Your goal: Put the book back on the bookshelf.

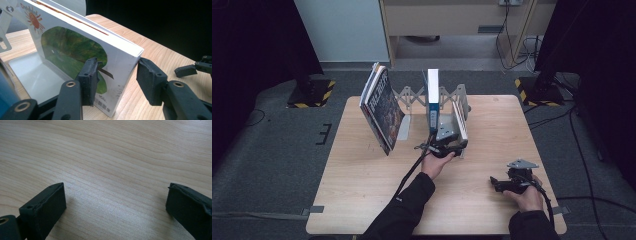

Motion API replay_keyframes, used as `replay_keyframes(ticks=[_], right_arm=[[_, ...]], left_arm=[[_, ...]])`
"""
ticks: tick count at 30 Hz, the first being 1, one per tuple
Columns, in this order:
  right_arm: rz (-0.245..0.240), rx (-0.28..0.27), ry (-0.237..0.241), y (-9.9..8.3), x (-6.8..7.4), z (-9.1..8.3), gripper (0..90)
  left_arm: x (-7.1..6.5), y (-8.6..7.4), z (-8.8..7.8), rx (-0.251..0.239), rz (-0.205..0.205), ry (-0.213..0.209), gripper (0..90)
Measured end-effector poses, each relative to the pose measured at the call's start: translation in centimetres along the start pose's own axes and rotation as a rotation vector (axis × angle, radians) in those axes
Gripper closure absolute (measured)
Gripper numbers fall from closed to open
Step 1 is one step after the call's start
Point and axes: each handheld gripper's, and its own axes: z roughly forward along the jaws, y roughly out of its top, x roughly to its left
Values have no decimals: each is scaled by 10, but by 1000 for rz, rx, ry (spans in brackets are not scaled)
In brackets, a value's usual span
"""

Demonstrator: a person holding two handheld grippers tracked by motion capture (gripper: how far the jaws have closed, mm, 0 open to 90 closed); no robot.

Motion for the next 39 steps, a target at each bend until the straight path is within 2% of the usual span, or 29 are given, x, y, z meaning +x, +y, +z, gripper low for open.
replay_keyframes(ticks=[4,7,12,22,27,34,39], right_arm=[[0,0,0,0,0,0,32],[-1,0,1,0,0,0,32],[-2,-1,1,0,0,0,31],[-3,-1,0,0,0,1,31],[-3,-1,0,1,0,1,31],[-2,-1,1,1,0,1,31],[-2,-1,1,1,0,1,31]], left_arm=[[3,3,2,13,6,-1,501],[5,8,5,27,26,8,520],[12,12,6,44,13,14,518],[19,24,9,68,45,87,489],[21,25,14,58,21,105,475],[20,28,19,68,34,124,457],[19,29,16,62,27,114,435]])
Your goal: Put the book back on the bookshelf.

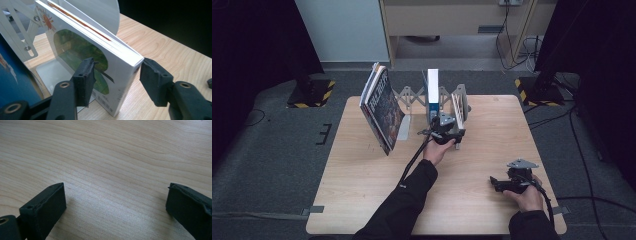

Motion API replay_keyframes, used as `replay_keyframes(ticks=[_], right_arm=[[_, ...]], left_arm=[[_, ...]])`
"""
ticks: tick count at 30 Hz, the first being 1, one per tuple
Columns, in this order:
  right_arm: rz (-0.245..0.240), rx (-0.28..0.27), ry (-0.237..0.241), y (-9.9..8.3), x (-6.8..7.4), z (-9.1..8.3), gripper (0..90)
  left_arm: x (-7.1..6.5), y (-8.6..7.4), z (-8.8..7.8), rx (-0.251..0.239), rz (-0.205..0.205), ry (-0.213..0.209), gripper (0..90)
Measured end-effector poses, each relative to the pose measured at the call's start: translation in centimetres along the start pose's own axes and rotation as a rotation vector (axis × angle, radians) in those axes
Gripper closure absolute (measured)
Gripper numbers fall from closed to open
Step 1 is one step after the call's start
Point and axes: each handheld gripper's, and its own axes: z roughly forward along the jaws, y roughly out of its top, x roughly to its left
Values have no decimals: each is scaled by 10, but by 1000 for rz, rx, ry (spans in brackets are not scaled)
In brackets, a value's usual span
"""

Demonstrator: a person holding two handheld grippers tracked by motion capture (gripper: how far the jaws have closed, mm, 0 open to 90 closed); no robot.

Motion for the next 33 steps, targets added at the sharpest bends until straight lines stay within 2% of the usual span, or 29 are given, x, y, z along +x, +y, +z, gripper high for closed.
replay_keyframes(ticks=[2,8,10,13,15,20,23,25,28,29,33], right_arm=[[0,0,0,0,0,0,31],[0,0,0,0,0,0,32],[0,0,0,0,0,0,31],[0,0,0,0,0,0,31],[0,0,0,0,0,0,31],[0,0,2,0,0,0,32],[0,0,2,0,0,0,32],[0,0,1,0,0,0,32],[2,0,-1,0,0,0,32],[1,-1,-1,0,0,0,35],[27,-3,1,0,0,-2,70]], left_arm=[[-2,1,-4,-4,4,-7,408],[-11,1,-26,-38,13,-82,382],[-12,0,-35,-33,18,-104,381],[-11,-2,-50,-26,24,-111,367],[-9,-5,-61,-17,9,-128,353],[-2,-15,-90,13,43,-107,323],[6,-25,-110,25,21,-102,316],[11,-33,-123,36,27,-86,313],[21,-48,-142,75,20,-74,291],[26,-54,-149,83,13,-65,287],[46,-81,-174,115,-58,-45,265]])
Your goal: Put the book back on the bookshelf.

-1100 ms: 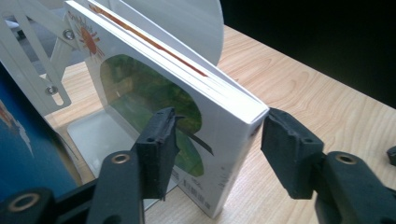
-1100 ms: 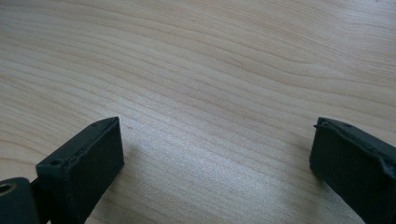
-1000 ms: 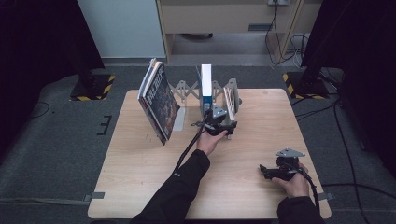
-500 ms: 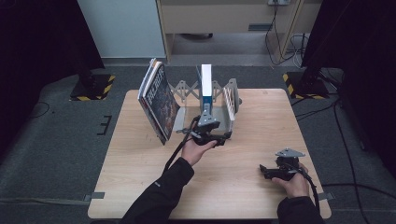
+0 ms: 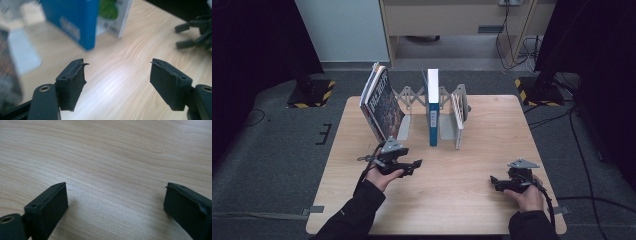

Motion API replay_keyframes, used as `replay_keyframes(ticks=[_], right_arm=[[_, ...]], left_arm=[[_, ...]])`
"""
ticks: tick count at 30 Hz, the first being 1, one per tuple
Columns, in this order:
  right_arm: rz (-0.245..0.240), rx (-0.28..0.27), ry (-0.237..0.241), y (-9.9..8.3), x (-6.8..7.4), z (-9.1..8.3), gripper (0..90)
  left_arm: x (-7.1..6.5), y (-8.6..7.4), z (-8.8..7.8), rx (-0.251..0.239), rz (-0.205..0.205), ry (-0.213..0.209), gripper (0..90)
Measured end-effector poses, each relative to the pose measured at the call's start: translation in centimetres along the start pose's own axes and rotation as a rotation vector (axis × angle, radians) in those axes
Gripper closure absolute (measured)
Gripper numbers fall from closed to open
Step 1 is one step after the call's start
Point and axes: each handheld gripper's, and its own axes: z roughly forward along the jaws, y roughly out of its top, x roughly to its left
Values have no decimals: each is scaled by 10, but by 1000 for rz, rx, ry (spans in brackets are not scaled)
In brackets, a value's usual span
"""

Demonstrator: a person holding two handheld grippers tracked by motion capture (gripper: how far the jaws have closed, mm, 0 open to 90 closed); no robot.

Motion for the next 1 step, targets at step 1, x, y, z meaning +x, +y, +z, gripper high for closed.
replay_keyframes(ticks=[1], right_arm=[[1,3,2,0,0,-1,80]], left_arm=[[0,0,0,0,0,0,256]])
